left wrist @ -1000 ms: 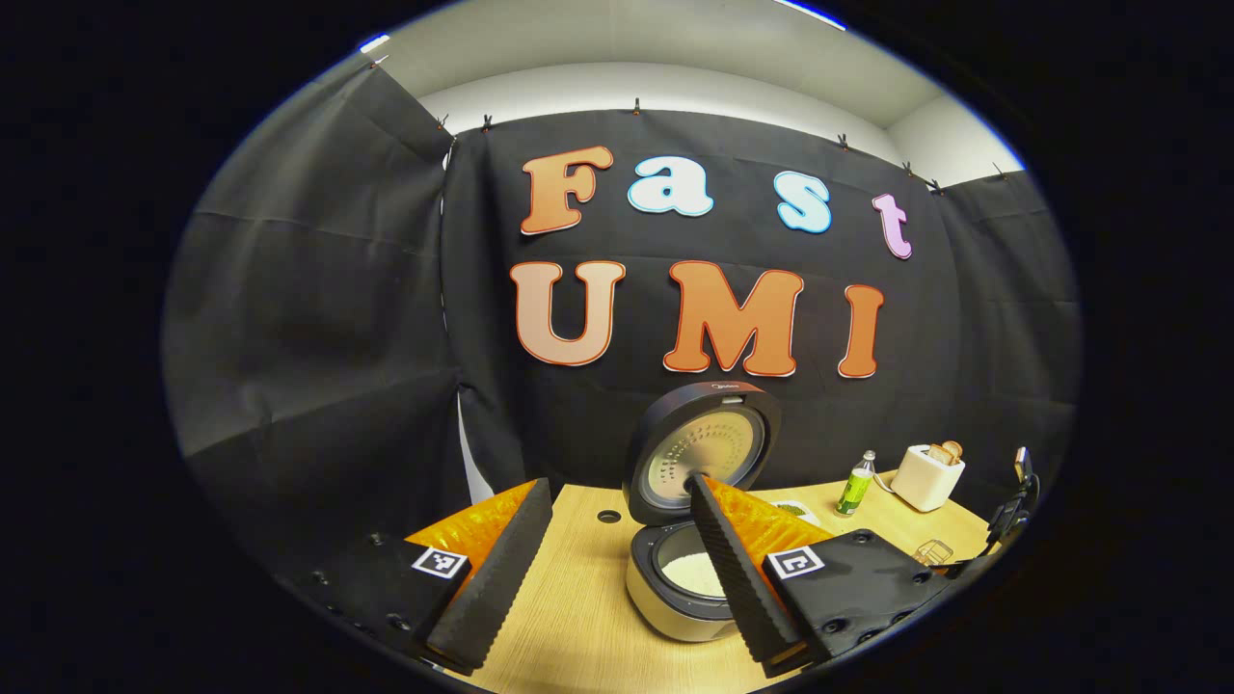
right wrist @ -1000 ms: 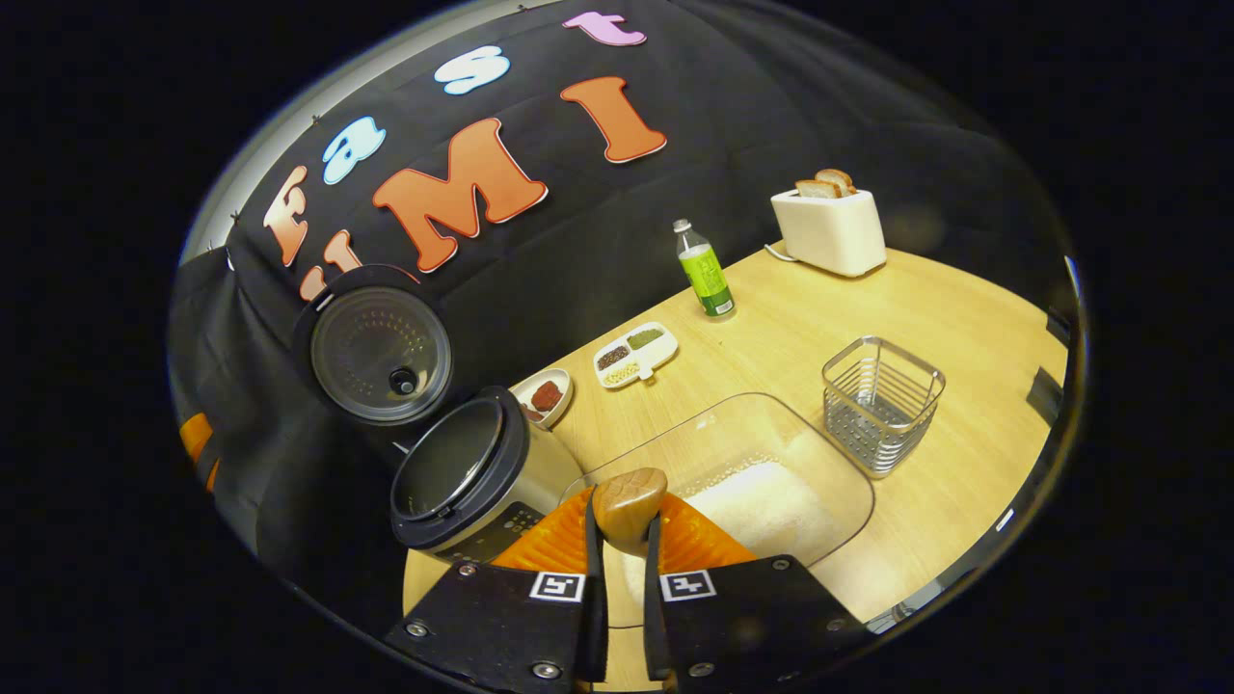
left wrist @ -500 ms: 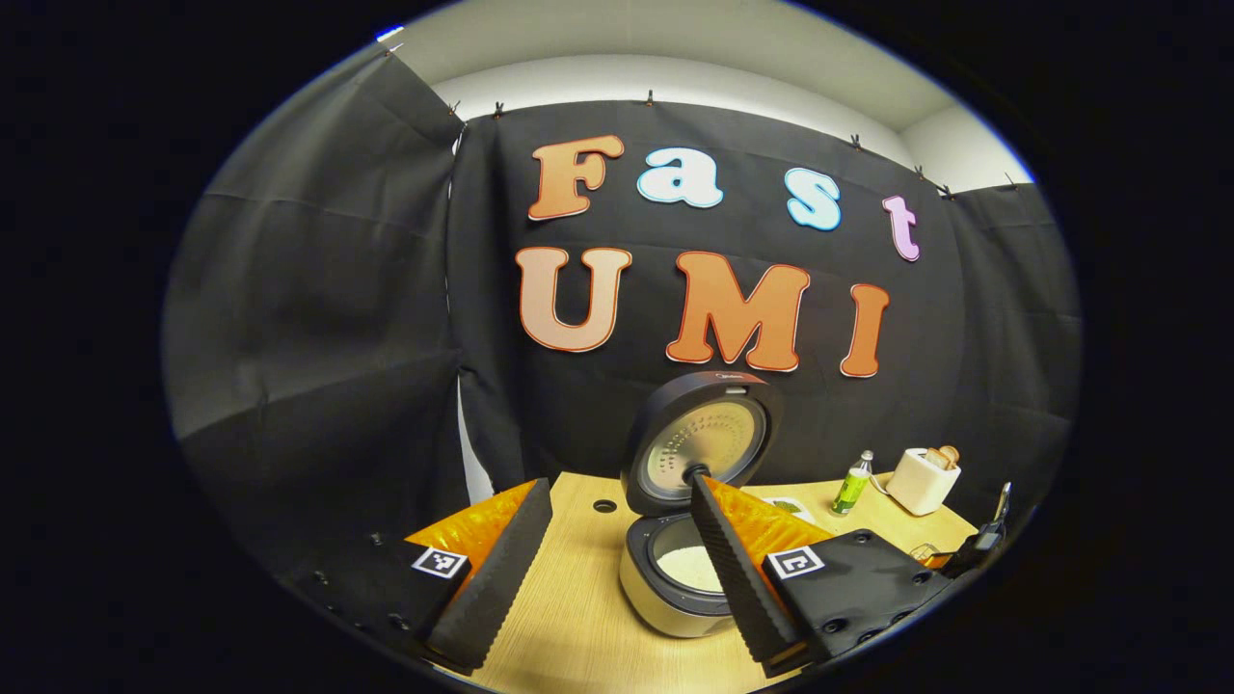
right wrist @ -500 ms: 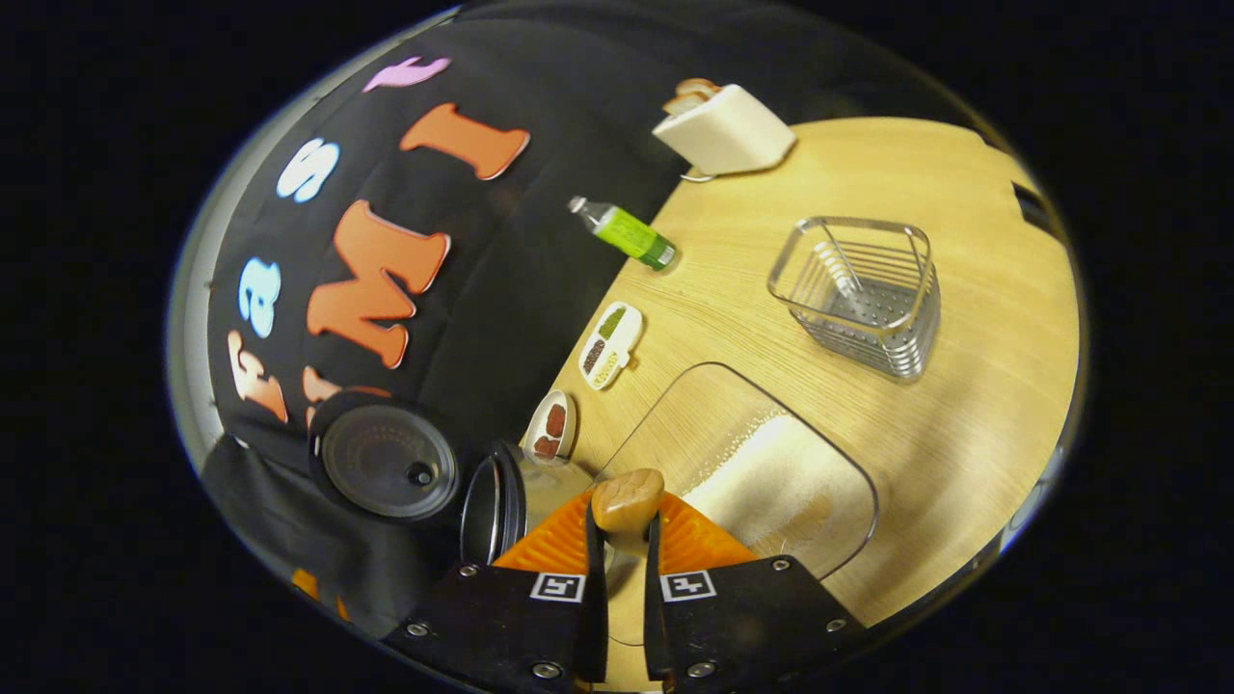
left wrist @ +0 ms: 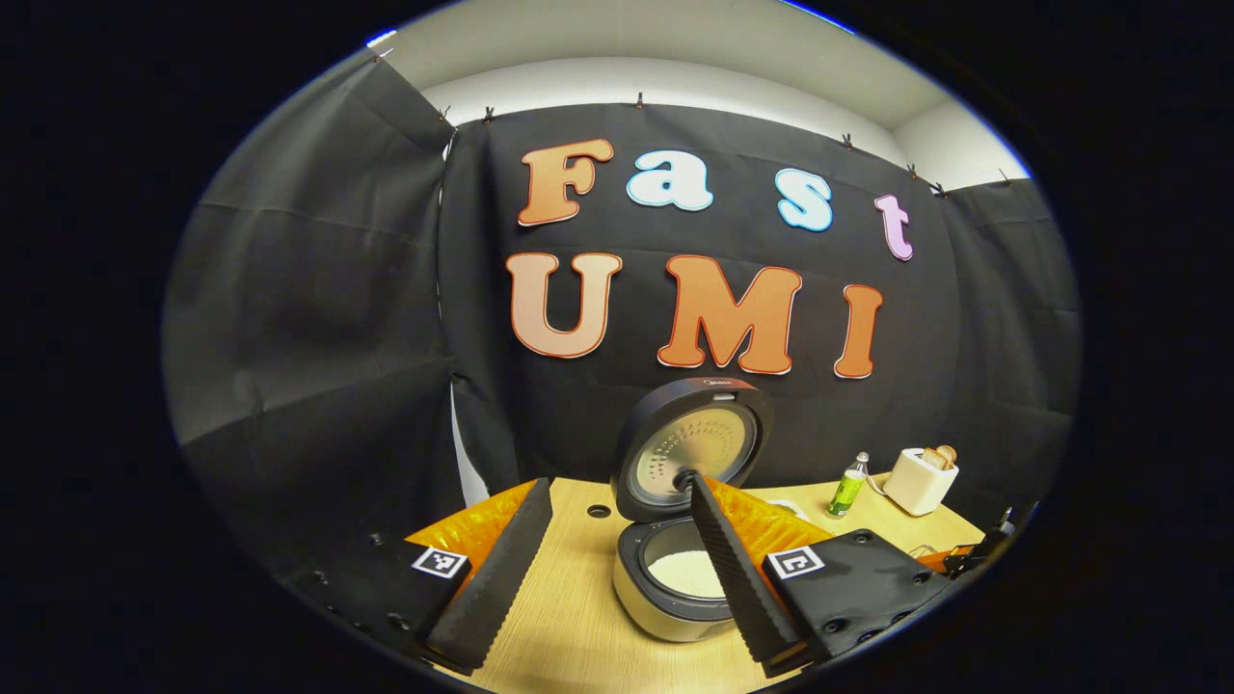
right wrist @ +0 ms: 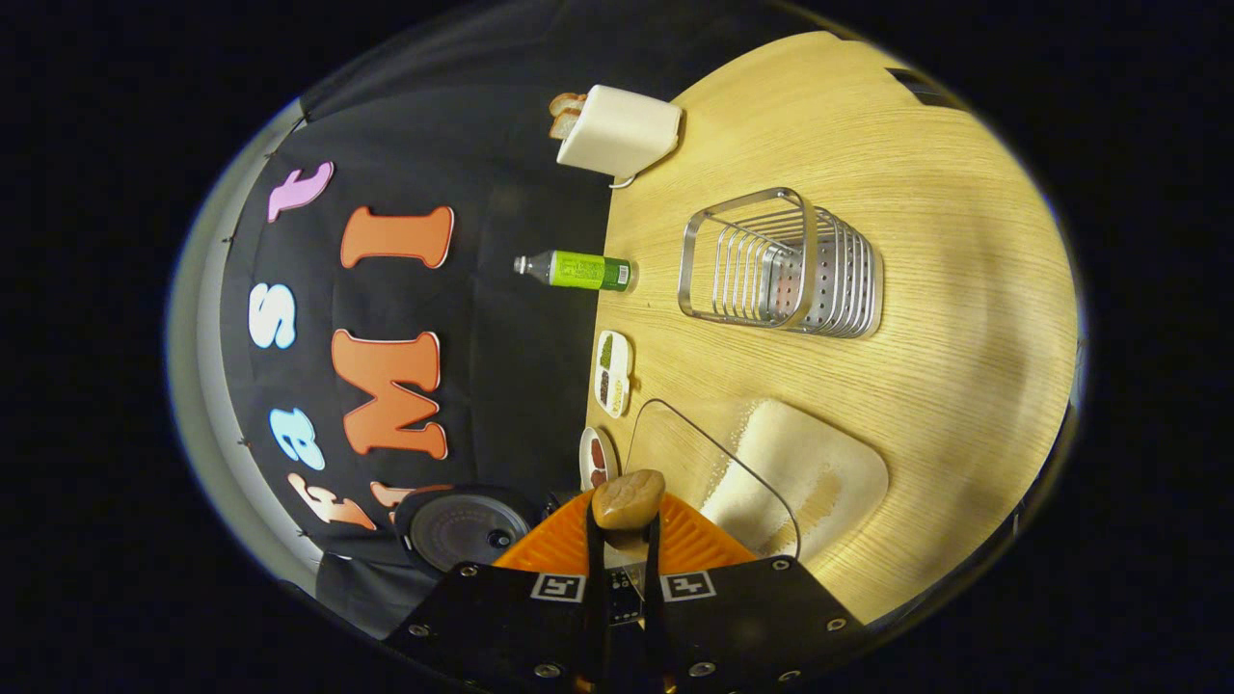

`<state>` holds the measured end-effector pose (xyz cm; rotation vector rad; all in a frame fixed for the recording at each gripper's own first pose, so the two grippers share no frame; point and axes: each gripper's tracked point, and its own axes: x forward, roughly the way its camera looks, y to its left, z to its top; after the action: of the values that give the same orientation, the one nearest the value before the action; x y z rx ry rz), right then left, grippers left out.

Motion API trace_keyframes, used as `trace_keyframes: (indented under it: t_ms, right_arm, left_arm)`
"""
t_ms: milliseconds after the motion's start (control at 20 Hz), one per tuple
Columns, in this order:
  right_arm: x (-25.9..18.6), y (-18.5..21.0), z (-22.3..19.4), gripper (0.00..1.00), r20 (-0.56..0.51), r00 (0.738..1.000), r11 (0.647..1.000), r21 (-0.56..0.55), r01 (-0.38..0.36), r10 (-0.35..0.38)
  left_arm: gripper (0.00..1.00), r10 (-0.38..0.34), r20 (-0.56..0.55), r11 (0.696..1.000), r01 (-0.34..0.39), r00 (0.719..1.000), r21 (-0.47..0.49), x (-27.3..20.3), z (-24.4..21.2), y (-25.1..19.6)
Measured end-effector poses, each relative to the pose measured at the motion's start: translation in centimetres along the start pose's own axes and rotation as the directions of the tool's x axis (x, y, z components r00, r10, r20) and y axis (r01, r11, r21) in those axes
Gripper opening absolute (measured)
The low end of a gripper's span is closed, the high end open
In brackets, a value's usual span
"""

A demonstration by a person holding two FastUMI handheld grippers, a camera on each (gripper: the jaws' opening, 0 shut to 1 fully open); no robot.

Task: Close the left gripper, press the button to open the rice cooker; take a wooden spoon from the chopstick holder with the right hand, scoop a spoonful of rice and pour it into the rice cooker, then put the wooden spoon back into the chopstick holder.

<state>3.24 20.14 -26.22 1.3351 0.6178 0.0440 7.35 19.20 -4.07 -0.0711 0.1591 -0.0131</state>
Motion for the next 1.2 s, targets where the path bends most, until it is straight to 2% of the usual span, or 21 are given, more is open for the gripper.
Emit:
trace_keyframes:
  t_ms: [450, 900, 1200]
  right_arm:
    - [-2.4, 4.0, 1.4, 0.14, 0.012, 0.999, 0.999, 0.028, -0.038, 0.038]
    - [-3.2, 11.7, 0.8, 0.14, -0.02, 0.993, 0.992, 0.045, -0.119, 0.12]
    - [-1.4, 17.3, -0.4, 0.14, -0.056, 0.984, 0.986, 0.015, -0.166, 0.167]
  left_arm:
    - [0.97, -0.009, 0.005, 1.0, 0.009, 1.0, -0.015, -0.3, 0.3, -1.0]
    - [0.97, -0.002, 0.007, 1.0, 0.002, 1.0, -0.015, -0.6, 0.3, -1.3]
    - [0.97, 0.01, 0.002, 1.0, -0.01, 1.0, -0.016, -1.1, 0.1, -1.0]
